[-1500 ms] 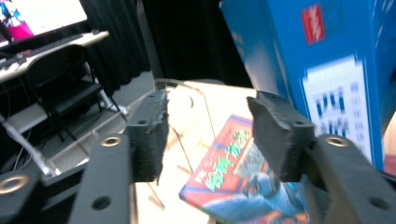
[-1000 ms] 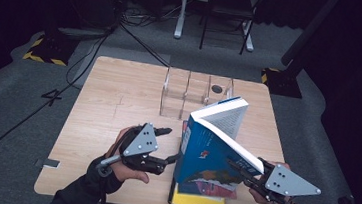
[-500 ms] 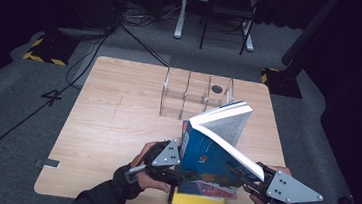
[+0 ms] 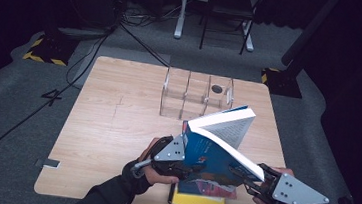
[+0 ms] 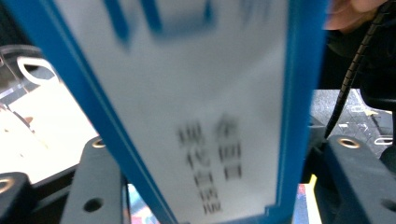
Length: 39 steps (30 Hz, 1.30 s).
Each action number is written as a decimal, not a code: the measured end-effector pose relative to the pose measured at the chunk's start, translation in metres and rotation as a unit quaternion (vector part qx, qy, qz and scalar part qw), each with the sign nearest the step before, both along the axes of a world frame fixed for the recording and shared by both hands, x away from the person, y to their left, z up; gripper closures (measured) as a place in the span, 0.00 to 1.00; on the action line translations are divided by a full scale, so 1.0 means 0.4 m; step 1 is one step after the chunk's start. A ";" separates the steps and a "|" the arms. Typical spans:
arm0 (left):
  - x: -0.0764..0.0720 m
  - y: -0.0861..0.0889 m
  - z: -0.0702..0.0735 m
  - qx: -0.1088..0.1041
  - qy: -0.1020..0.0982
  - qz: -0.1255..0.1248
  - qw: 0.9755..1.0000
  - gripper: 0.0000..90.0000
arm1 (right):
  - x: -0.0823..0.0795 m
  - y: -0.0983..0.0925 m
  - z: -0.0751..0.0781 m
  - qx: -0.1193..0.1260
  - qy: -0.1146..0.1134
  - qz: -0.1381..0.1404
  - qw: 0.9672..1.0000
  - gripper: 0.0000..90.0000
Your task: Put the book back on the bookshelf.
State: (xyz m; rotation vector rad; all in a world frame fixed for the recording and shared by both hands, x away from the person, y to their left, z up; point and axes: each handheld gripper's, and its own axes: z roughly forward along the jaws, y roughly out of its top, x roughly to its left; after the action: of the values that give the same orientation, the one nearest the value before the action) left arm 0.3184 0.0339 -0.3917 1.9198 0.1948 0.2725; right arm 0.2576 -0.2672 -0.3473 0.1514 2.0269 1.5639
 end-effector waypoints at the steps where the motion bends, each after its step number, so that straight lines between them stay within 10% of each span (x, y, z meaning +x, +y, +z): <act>1: -0.001 0.001 0.003 0.001 -0.002 -0.001 1.000 0.50 | 0.002 -0.005 0.001 0.004 0.001 -0.006 1.000 0.83; 16: -0.041 0.003 0.009 0.016 -0.043 -0.014 0.999 0.63 | 0.045 -0.067 -0.054 0.028 0.037 -0.089 0.995 0.47; 20: -0.049 -0.002 0.004 0.012 -0.060 -0.002 0.998 0.63 | 0.090 -0.070 -0.101 0.006 0.098 -0.092 0.991 0.35; 26: -0.039 -0.008 -0.001 0.006 -0.066 0.014 0.998 0.65 | 0.135 -0.047 -0.149 -0.020 0.137 -0.085 0.987 0.36; 39: 0.023 -0.002 0.002 0.008 -0.086 0.031 0.996 0.66 | 0.174 -0.001 -0.139 -0.022 0.122 -0.120 0.985 0.43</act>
State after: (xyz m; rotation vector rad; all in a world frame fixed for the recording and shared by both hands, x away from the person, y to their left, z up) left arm 0.3278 0.0330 -0.3911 1.8980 0.1373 0.4800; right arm 0.3270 -0.2677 -0.4028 0.5745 2.1324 1.4039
